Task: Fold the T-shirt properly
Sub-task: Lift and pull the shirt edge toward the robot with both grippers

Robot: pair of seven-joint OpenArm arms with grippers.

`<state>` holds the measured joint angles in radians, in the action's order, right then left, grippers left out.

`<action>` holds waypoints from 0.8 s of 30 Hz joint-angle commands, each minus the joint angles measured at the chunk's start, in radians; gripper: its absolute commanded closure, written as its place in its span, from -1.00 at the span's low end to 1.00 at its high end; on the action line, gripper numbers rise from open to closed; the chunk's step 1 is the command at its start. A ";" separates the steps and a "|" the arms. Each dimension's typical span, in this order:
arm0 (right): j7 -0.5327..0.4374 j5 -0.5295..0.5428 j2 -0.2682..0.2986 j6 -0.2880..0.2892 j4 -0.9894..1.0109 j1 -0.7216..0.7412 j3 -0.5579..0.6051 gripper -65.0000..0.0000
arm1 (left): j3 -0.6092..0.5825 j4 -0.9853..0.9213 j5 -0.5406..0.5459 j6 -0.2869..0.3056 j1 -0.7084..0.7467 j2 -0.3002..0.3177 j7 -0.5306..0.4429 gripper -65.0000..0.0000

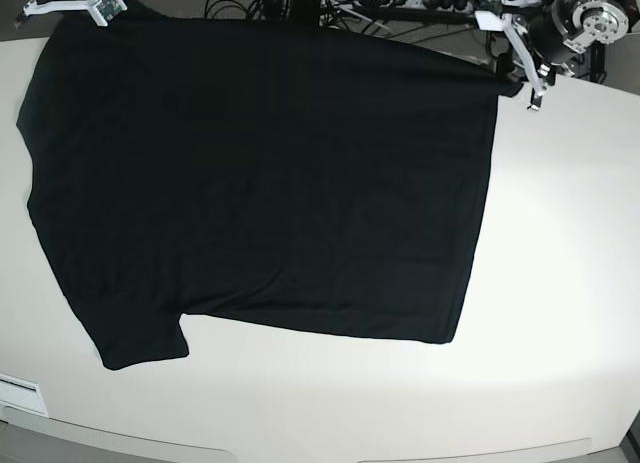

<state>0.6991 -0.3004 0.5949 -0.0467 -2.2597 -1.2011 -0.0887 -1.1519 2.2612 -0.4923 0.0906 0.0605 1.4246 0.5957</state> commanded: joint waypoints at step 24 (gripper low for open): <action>-0.087 0.129 0.071 0.081 -0.013 0.467 -0.010 1.00 | 0.278 -0.237 -0.124 -0.197 -0.094 -0.289 -0.058 1.00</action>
<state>0.6296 -0.1585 0.6510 0.0463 -2.2620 -0.7315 -0.0925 -0.8825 2.0125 -0.6025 -0.0830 -0.0250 1.1164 0.5400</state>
